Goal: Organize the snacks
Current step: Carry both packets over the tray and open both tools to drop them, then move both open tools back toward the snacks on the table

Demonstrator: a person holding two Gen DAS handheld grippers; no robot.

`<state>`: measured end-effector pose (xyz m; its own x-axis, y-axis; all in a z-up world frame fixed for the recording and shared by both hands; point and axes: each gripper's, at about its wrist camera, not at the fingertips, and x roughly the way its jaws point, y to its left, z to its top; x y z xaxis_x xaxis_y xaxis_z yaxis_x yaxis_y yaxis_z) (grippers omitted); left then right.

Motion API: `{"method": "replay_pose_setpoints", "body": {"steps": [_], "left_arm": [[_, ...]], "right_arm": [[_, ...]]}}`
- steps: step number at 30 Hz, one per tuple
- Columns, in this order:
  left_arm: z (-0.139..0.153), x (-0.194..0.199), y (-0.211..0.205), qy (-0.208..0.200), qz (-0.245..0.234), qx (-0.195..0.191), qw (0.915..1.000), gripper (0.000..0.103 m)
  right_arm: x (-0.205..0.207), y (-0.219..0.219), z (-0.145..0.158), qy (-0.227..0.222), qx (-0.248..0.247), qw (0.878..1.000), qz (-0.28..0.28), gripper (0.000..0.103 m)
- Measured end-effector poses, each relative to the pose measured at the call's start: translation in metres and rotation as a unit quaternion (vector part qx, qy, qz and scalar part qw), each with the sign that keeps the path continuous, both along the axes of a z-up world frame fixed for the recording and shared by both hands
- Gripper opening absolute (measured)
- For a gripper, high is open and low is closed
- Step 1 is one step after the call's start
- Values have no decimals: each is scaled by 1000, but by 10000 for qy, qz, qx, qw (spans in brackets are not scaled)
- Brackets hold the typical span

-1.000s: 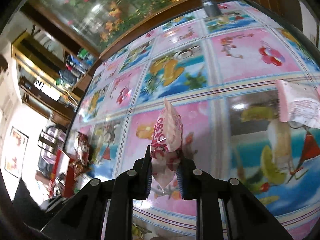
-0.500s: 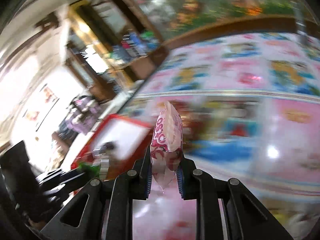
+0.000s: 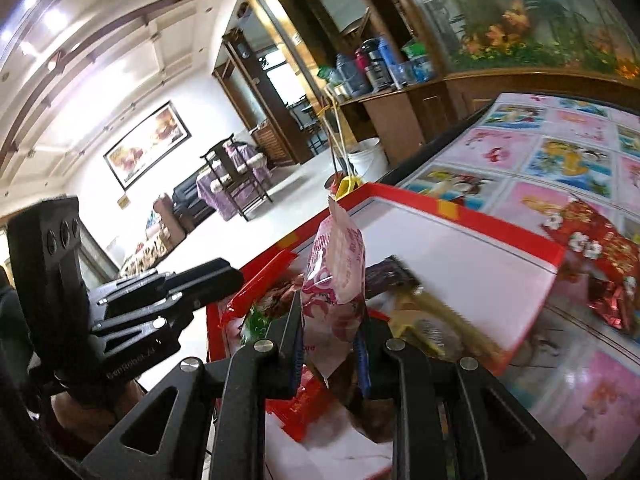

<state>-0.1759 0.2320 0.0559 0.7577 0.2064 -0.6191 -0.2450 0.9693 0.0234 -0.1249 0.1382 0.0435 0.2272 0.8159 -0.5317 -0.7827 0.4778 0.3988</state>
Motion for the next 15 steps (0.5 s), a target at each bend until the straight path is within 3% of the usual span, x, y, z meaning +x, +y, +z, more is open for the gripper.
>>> {"method": "replay_pose_setpoints", "body": {"steps": [6,15], "left_arm": [[-4,-6,8,0,79,30,10000,17],[-7,-7,12,92,232,43,9997,17]], "right_arm": [[-3,2,-3,-57,-157,9999,-37,26],[-4,-9,3,-231,-135,9993,-265,42]]}}
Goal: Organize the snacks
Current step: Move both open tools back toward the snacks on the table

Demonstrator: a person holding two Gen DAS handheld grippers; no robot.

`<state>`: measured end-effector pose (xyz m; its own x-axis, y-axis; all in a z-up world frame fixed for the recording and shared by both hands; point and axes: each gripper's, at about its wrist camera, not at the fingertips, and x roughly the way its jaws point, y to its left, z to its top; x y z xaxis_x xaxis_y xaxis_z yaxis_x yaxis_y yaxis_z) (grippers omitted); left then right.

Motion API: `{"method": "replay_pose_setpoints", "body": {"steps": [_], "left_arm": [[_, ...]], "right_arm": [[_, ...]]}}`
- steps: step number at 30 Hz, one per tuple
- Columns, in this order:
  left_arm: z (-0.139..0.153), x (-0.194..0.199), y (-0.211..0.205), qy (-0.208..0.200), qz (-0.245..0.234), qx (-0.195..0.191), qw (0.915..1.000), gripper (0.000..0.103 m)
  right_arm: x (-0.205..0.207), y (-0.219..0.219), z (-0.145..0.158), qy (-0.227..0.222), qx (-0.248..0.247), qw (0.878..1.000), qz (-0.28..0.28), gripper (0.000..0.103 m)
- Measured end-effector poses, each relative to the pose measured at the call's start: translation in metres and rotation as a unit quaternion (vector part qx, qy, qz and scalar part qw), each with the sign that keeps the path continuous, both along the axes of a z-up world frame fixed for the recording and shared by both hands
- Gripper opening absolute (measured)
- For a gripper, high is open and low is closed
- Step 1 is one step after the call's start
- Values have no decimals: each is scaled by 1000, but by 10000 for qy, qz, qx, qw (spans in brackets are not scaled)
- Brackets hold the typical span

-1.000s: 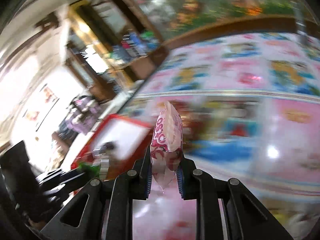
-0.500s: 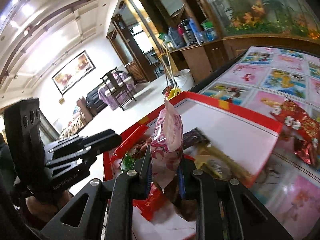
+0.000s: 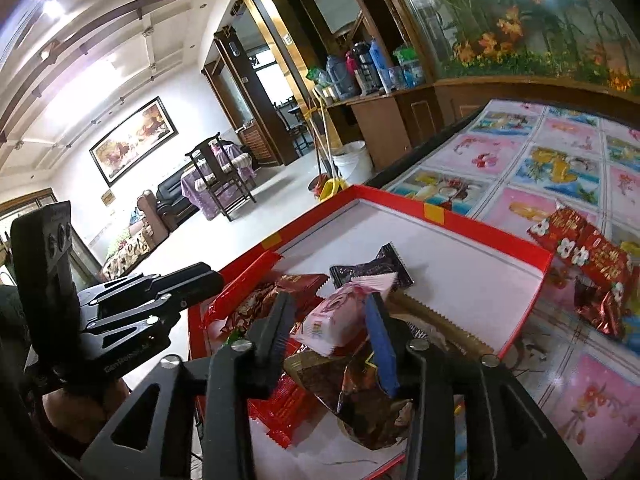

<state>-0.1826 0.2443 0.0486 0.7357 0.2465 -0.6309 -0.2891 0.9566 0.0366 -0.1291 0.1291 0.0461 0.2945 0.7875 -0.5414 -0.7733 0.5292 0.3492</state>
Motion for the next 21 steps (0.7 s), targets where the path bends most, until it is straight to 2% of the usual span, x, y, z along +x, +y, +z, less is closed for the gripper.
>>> {"method": "replay_pose_setpoints", "body": {"steps": [7,10,11,12,13,14,15,18,21], "left_arm": [[2,0,1,37,102,113,9999,17],[4,2,0,62,150,128,9998,20],[4,2,0,69,163,115,9998,28],[6,3,-1,68,157,99,9998,44],[8,4,-2,42,146,93,9998,54],[10,4,-4,-3,146,113,9998,68],[13,4,-8,-84,133,161,9997,75],[23,9,-24,-210,-107,246,9994,75],[31,22,-46,-241,-450,251,9984,79]], "right_arm": [[12,-19,4,83,199,9994,-286,44],[20,-31,9,173,377,9982,-434,50],[23,-36,11,160,401,9977,-519,50],[25,-43,13,155,444,9970,-608,50],[30,-53,14,196,540,9959,-696,50],[35,-66,16,258,656,9943,-800,51],[40,-80,17,286,735,9924,-939,52],[55,-127,22,269,843,9855,-1449,58],[73,-188,23,345,1012,9716,-2112,61]]}}
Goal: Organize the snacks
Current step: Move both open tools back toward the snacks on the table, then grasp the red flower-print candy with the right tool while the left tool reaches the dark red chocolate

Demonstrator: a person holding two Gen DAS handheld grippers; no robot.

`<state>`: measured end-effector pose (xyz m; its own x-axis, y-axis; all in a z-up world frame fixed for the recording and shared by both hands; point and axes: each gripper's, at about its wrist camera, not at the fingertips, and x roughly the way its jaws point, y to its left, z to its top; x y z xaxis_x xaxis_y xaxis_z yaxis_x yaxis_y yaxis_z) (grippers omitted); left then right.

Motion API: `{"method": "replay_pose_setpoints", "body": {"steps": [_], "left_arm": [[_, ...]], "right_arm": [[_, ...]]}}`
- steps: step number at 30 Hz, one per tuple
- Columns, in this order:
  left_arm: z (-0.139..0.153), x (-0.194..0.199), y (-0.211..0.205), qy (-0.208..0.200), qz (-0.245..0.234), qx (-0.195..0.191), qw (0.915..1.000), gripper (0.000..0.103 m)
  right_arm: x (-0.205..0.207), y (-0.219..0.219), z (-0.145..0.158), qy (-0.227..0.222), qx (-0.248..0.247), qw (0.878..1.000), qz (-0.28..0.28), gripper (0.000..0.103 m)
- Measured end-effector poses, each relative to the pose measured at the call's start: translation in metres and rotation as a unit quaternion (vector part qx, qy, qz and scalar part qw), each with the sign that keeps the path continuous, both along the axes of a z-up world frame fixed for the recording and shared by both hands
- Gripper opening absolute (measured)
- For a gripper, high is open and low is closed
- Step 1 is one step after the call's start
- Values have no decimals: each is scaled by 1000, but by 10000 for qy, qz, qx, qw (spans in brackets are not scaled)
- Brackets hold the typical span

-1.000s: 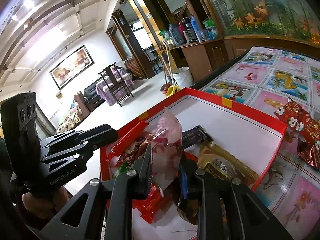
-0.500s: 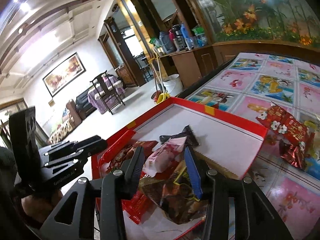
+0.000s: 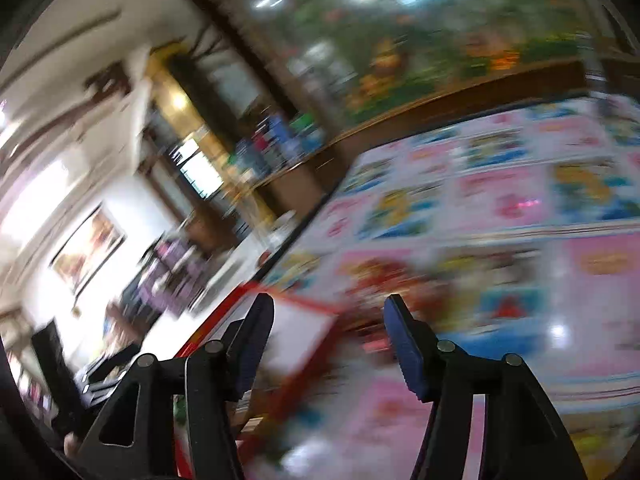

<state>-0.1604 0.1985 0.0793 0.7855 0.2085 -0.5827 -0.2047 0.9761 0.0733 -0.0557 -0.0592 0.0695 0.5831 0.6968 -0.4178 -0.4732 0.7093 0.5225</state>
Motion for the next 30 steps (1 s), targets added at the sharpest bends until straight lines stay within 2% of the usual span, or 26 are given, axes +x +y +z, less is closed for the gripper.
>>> {"method": "replay_pose_setpoints", "body": {"steps": [5,8,11,13,14,15,19,22,25,30], "left_arm": [[0,17,-36,67,-437,45,9990,83],[-10,28,-59,300,-732,101,9968,83],[-15,34,-71,405,-811,207,9957,83],[-16,35,-71,427,-829,127,9956,83],[-16,36,-70,436,-816,72,9957,83],[-16,36,-68,439,-802,42,9958,83],[-19,34,-59,510,-718,-39,9961,83],[-20,28,-53,535,-747,-94,9957,83],[-21,23,-48,548,-709,-2,9960,83],[-27,28,-47,687,-775,-186,9945,83]], "right_arm": [[17,-104,0,160,412,9930,-1099,67],[24,-142,-1,281,583,9869,-1479,68],[31,-157,-8,465,851,9826,-1585,70],[36,-143,-9,497,613,9864,-1444,70],[38,-128,-8,446,316,9900,-1303,70],[40,-107,-7,381,-29,9937,-1058,70],[47,-32,-9,423,-669,9967,-192,69],[66,23,-19,459,-1447,9884,-11,69],[76,56,-25,295,-1989,9794,168,69],[91,94,-42,104,-2727,9614,354,69]]}}
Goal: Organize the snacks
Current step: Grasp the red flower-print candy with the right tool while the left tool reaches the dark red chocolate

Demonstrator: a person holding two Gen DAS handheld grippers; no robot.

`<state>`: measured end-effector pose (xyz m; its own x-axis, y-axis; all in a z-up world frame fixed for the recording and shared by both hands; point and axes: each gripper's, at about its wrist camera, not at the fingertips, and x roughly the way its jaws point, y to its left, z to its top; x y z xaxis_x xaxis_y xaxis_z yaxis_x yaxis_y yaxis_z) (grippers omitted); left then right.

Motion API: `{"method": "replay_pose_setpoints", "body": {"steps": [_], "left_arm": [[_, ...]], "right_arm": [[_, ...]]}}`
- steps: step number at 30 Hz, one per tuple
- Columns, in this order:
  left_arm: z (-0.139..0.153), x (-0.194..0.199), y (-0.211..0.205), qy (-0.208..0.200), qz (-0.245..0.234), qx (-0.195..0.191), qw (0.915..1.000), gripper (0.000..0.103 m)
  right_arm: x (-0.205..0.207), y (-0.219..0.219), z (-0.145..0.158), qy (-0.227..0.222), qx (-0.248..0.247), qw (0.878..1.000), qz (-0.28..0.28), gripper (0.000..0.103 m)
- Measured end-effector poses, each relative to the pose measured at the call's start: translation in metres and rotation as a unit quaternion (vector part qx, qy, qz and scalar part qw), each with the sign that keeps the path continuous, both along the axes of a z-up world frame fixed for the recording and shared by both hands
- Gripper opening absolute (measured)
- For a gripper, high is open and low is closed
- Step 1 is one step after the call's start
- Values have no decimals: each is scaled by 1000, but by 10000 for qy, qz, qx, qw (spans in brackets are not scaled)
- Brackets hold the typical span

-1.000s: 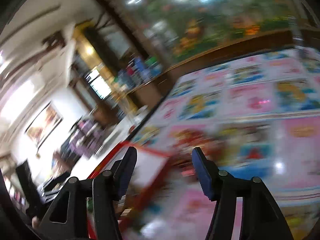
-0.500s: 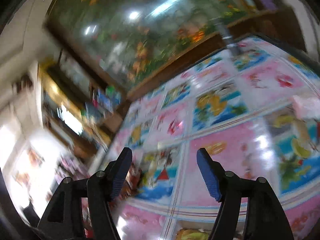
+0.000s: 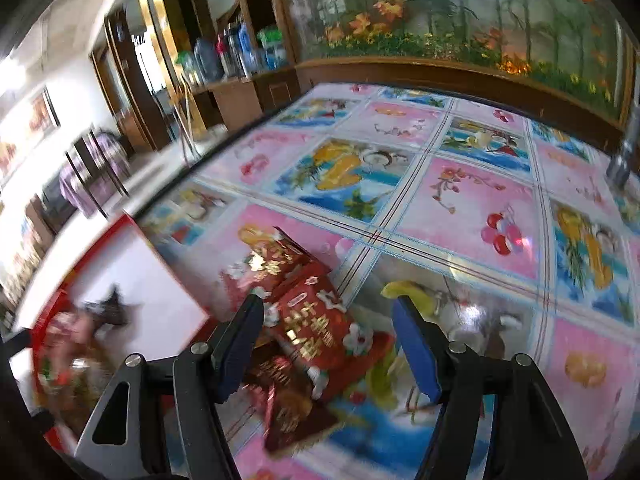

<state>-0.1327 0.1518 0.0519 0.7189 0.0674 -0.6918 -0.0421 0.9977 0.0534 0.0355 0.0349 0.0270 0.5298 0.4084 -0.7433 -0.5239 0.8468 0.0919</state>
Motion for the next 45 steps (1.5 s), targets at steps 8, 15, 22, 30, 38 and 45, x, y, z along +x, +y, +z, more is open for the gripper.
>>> {"method": "replay_pose_setpoints", "body": {"steps": [8,15,22,30,38,45], "left_arm": [[0,15,-21,111,-261,-143,9995,83],[3,43,-57,400,-571,-712,9950,83],[-12,98,-90,771,-225,-1093,9908,83],[-43,127,-82,1197,458,-1938,9726,83],[-45,155,-89,1175,548,-1693,9770,83],[-46,158,-128,1139,-668,-1489,9800,84]], "right_arm": [[1,-1,-19,-36,-414,9990,132,45],[17,-41,-7,159,-281,9985,-432,36],[38,-108,12,525,626,9864,-1425,35],[48,-134,10,961,1104,9733,-1768,35],[50,-137,5,1191,1369,9667,-1804,35],[50,-148,6,1215,1548,9599,-1999,35]]}}
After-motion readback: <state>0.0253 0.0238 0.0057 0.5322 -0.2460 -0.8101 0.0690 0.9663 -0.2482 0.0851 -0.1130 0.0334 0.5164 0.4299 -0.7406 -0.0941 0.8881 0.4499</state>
